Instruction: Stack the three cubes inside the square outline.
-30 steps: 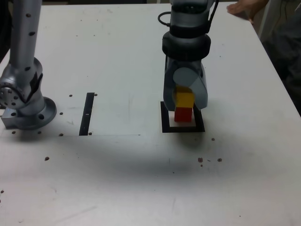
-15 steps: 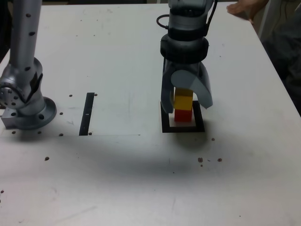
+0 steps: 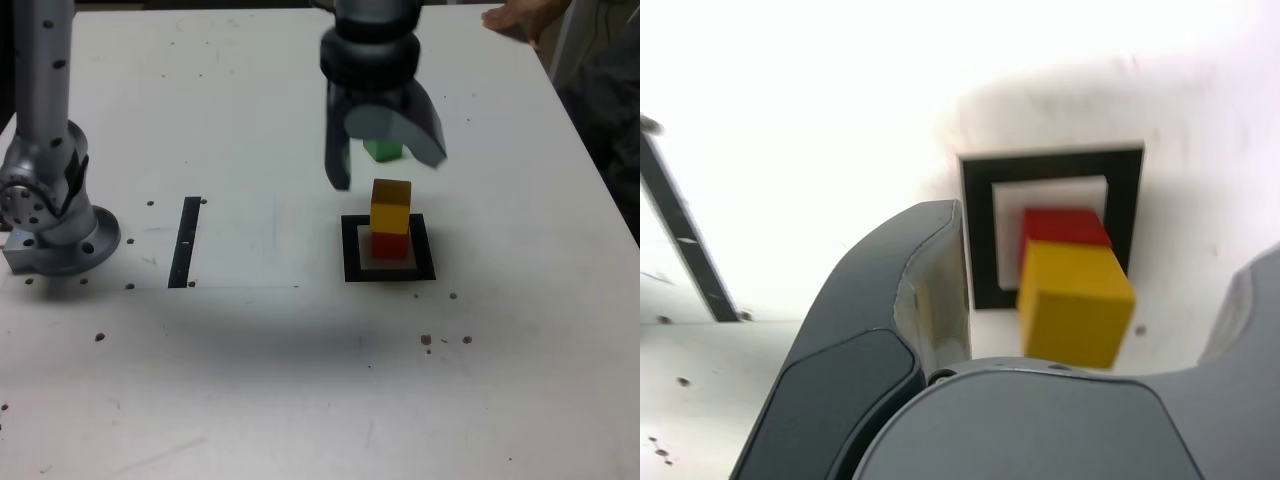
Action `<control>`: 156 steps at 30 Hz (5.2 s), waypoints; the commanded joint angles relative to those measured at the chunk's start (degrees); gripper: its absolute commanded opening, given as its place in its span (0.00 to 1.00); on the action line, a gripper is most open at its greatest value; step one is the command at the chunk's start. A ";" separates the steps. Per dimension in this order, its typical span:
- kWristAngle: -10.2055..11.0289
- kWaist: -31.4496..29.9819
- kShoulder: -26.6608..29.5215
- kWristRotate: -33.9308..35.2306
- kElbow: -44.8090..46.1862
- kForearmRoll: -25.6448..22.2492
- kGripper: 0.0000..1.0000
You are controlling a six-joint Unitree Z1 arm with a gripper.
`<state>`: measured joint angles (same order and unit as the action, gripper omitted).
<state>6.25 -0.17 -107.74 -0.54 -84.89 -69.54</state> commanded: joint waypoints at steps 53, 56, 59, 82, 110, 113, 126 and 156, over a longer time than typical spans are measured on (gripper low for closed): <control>-0.08 21.32 -17.62 -1.98 -11.95 -0.12 0.82; -0.16 21.35 -17.68 -2.05 -12.05 -0.11 0.74; -0.14 21.35 -17.78 -2.17 -12.09 0.19 0.61; -0.71 21.44 -17.57 -3.91 -12.00 1.67 0.33; -0.84 9.42 -4.25 -6.71 -14.90 -10.06 0.33; -1.42 7.65 -4.12 -6.75 -15.42 -10.83 0.33; -4.03 1.44 -3.97 -6.34 -16.11 -11.88 0.33; -6.33 -3.57 -5.06 -4.12 -12.35 -7.96 0.33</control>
<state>0.10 -3.62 -112.42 -4.76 -97.41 -77.74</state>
